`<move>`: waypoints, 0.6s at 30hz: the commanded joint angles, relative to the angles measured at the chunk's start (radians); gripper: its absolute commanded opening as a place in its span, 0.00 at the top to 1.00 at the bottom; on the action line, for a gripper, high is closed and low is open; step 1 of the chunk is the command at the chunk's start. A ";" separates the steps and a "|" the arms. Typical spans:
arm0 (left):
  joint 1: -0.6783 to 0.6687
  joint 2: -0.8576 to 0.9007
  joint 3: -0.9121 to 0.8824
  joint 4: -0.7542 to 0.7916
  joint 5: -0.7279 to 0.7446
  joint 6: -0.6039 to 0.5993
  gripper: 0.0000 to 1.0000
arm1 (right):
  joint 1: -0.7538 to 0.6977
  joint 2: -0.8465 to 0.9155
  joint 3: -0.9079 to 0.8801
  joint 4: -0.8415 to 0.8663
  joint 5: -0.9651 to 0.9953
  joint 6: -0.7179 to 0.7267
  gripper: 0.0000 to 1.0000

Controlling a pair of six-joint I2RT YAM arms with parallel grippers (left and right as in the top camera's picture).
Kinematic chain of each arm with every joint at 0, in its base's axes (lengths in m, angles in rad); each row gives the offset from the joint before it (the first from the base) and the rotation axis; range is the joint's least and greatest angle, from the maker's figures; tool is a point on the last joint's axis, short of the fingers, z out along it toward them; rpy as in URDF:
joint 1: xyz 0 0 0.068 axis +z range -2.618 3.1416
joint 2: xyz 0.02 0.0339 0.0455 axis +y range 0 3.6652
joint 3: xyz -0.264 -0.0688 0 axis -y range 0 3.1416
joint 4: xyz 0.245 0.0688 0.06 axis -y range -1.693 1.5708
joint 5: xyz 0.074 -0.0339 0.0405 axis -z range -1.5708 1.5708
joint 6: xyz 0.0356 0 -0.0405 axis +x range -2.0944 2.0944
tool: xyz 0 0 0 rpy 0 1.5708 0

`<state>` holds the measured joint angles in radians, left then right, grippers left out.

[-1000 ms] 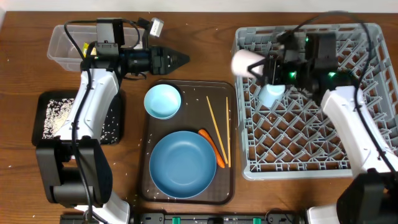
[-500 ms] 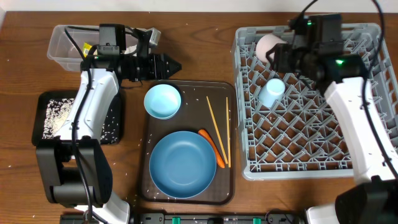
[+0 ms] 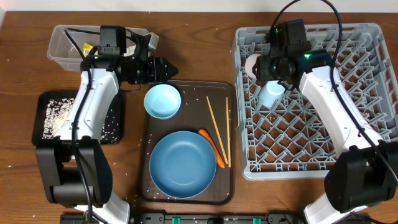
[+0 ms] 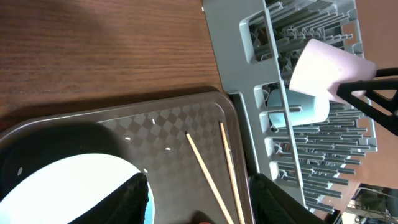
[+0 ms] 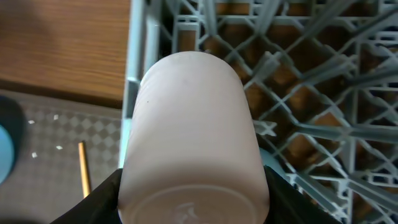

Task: Sort waste into correct bins and load items into the dishwasher rack
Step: 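Lower the pink cup upside down into the rack and release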

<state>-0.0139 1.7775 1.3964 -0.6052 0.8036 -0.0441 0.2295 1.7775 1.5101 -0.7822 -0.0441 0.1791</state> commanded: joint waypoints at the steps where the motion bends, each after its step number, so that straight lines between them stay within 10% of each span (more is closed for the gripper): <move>1: 0.003 0.001 0.014 -0.005 -0.013 0.024 0.46 | 0.007 0.009 0.015 0.000 0.040 0.019 0.78; 11: 0.003 0.001 0.014 -0.016 -0.013 0.025 0.46 | 0.008 0.061 0.015 0.003 0.032 0.023 0.75; 18: 0.003 0.001 0.014 -0.015 -0.013 0.025 0.46 | 0.006 0.061 0.087 0.002 -0.005 0.034 0.01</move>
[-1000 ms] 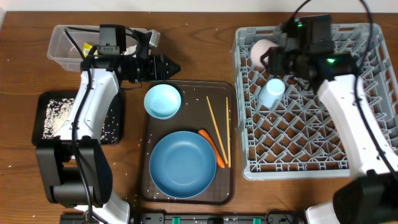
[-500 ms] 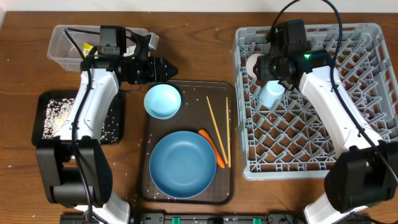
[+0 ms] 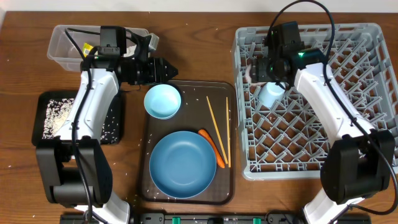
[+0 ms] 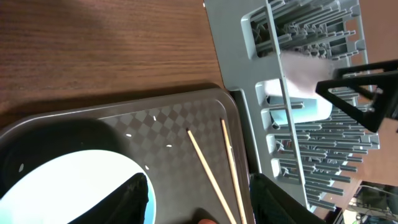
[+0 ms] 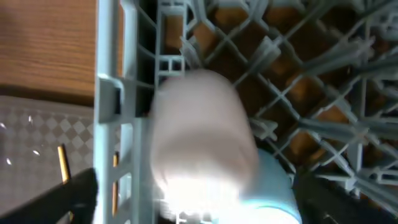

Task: Sort waste into correct bins and load items into the dishwasher rack
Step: 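Lower the pink cup upside down into the rack and release, then move the right gripper to the light-blue bowl and grasp its rim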

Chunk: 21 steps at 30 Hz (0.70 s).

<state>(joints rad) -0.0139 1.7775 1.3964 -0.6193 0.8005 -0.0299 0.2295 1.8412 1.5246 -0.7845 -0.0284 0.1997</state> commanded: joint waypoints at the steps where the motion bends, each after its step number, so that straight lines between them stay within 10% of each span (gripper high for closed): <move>1: 0.003 0.001 0.014 -0.001 -0.010 0.011 0.46 | 0.007 -0.003 0.093 0.005 -0.030 0.013 0.01; 21: 0.001 0.001 0.014 -0.151 -0.206 0.111 0.46 | 0.018 -0.003 0.274 -0.111 -0.170 0.015 0.01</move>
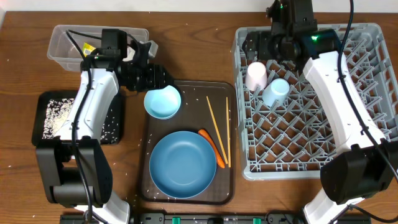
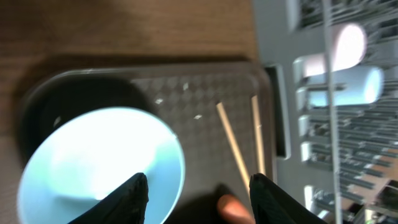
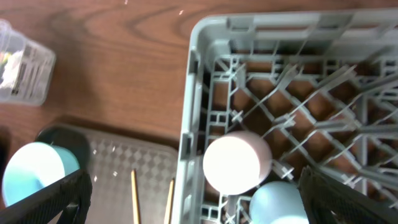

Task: Sort waste into correct bins and load items into the dishwasher rack
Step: 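Move the right gripper to the light-blue bowl and grasp its rim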

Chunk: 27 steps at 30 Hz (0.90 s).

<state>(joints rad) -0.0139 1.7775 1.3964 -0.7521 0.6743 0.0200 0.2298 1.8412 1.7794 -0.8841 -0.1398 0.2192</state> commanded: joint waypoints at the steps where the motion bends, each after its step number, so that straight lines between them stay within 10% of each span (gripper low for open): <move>1: 0.002 0.001 0.014 -0.026 -0.103 0.062 0.46 | 0.026 -0.003 0.019 -0.015 -0.089 -0.023 0.01; 27: 0.128 -0.230 0.014 -0.181 -0.441 -0.048 0.33 | 0.439 0.322 0.004 0.200 -0.045 0.094 0.38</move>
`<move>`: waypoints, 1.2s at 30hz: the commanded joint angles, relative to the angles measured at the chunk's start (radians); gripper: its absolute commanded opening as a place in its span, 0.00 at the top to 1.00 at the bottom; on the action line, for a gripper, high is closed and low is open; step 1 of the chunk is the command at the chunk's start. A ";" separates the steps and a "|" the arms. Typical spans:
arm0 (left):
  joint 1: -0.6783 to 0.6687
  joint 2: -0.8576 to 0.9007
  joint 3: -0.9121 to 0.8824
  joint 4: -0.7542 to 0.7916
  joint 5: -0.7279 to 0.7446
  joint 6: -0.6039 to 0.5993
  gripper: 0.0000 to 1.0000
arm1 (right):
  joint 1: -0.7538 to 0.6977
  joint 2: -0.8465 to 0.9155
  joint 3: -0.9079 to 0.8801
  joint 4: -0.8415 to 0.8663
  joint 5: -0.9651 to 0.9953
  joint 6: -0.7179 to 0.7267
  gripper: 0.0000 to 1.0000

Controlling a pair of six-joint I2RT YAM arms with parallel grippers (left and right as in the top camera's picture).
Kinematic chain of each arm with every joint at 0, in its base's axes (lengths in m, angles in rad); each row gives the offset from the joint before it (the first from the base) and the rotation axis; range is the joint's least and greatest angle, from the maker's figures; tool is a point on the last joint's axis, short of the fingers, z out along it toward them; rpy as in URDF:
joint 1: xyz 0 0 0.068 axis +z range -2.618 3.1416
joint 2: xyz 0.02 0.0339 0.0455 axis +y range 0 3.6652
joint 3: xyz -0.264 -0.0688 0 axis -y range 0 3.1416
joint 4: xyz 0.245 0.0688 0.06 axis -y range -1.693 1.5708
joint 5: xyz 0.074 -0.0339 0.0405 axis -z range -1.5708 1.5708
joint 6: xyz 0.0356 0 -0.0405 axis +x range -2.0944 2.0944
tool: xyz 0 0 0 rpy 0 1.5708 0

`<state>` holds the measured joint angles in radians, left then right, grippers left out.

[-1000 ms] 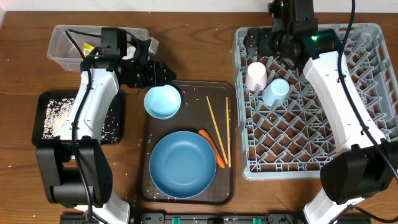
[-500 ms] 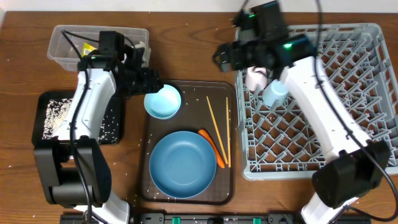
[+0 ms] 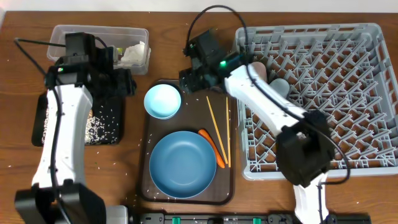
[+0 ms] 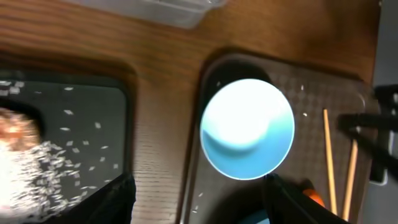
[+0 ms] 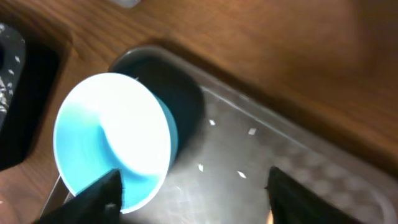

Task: Sort waste into correct bins and load items into the dishwasher rack
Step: 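Move the right gripper to the light-blue bowl and grasp its rim, then lift the bowl and carry it to the rack's upper-right area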

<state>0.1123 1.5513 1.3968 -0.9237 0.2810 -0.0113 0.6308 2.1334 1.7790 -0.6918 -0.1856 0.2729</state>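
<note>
A small light-blue bowl (image 3: 162, 101) sits at the far end of the brown tray (image 3: 193, 106), with a big blue plate (image 3: 183, 163) nearer. Two chopsticks (image 3: 217, 129) and an orange carrot piece (image 3: 213, 148) lie to the right of the plate. My right gripper (image 3: 194, 81) hangs open over the tray's far edge, just right of the bowl (image 5: 112, 140). My left gripper (image 3: 124, 84) is open to the left of the bowl (image 4: 247, 127), over the table beside the black tray. A pink cup (image 3: 259, 67) stands in the grey rack (image 3: 323, 93), partly hidden by the right arm.
A clear bin (image 3: 99, 37) with wrappers stands at the back left. A black tray (image 3: 102, 127) scattered with rice lies at the left. A pale blue cup (image 3: 278, 87) is in the rack next to the pink one. Rice grains dot the brown tray.
My right gripper has moved from above the rack's far left corner to the tray's far edge beside the small bowl. My left gripper has drawn back to the left, away from the bowl.
My right gripper first held the pink cup over the rack's left corner, then lower beside the pale blue cup. Then the cup stood in the rack and the gripper was open above it. Now that gripper is by the bowl, and the left one has moved off.
</note>
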 commanded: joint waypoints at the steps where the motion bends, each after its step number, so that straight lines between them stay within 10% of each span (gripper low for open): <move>1: 0.002 -0.003 0.013 -0.011 -0.047 -0.017 0.33 | 0.050 0.044 0.005 0.013 0.002 0.043 0.41; 36: 0.002 0.016 0.011 -0.016 -0.047 -0.016 0.24 | 0.111 0.145 0.008 0.004 0.008 0.183 0.99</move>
<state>0.1123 1.5543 1.3968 -0.9356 0.2470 -0.0261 0.7353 2.2696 1.7790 -0.6876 -0.1684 0.4408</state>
